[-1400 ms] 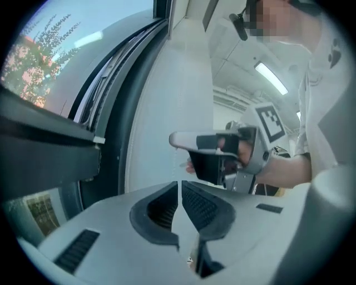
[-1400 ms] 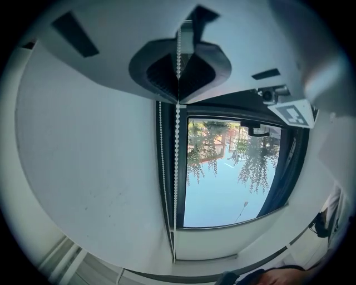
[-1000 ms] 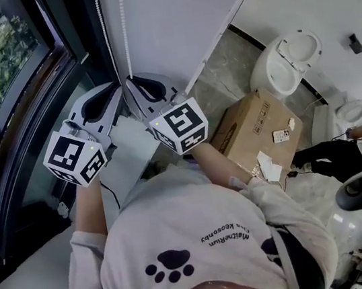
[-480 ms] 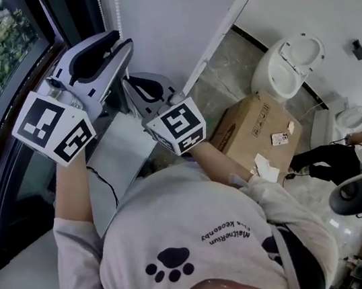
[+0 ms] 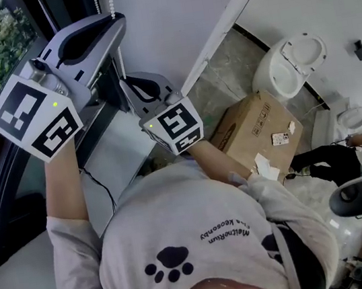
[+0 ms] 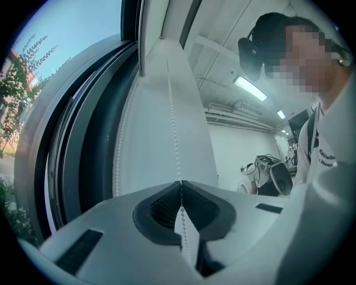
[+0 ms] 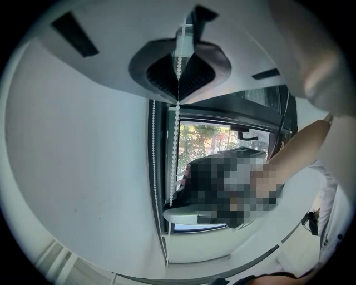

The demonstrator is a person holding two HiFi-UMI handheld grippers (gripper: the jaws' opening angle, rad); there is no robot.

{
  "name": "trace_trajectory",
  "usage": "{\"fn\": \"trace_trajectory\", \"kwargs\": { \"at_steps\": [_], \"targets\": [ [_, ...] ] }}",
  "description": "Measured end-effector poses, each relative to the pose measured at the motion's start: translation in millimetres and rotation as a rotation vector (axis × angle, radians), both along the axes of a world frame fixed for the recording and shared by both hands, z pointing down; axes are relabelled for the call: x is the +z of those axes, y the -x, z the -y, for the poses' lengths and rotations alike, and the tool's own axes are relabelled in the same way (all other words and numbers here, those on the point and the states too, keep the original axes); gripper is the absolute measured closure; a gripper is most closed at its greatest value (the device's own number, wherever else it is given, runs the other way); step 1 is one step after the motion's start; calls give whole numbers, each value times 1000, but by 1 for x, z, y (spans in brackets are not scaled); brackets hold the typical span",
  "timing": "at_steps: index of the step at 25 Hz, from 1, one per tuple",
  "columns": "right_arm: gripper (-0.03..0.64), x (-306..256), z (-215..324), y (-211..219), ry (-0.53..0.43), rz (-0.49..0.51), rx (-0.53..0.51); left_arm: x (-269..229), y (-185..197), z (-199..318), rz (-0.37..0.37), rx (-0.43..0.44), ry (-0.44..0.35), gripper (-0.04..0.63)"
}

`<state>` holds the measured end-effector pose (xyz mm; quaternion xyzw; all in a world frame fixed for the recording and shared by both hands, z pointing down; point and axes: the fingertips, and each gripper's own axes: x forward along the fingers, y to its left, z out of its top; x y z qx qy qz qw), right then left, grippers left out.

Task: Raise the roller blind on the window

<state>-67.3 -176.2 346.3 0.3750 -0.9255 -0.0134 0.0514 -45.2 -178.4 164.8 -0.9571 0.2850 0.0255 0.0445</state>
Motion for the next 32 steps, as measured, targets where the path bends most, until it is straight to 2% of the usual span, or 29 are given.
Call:
{"fn": "trace_trajectory", "kwargs": {
  "at_steps": [5, 13, 16, 25, 32],
  "targets": [
    [606, 15, 1, -3, 22, -24, -5, 15, 1, 5, 24, -32, 21, 583],
    [606, 62, 0, -4, 66, -63, -12, 64, 7, 7, -24, -64, 102, 583],
    [606, 84, -1, -4, 78, -97, -15, 86, 4, 6, 0, -86, 112, 583],
    [606, 151, -3, -4, 151, -186, -30, 154, 5, 13, 1, -105, 224, 583],
    [606, 197, -7, -12, 247, -245, -31, 200, -1, 12, 10, -101, 299, 583]
  ]
}}
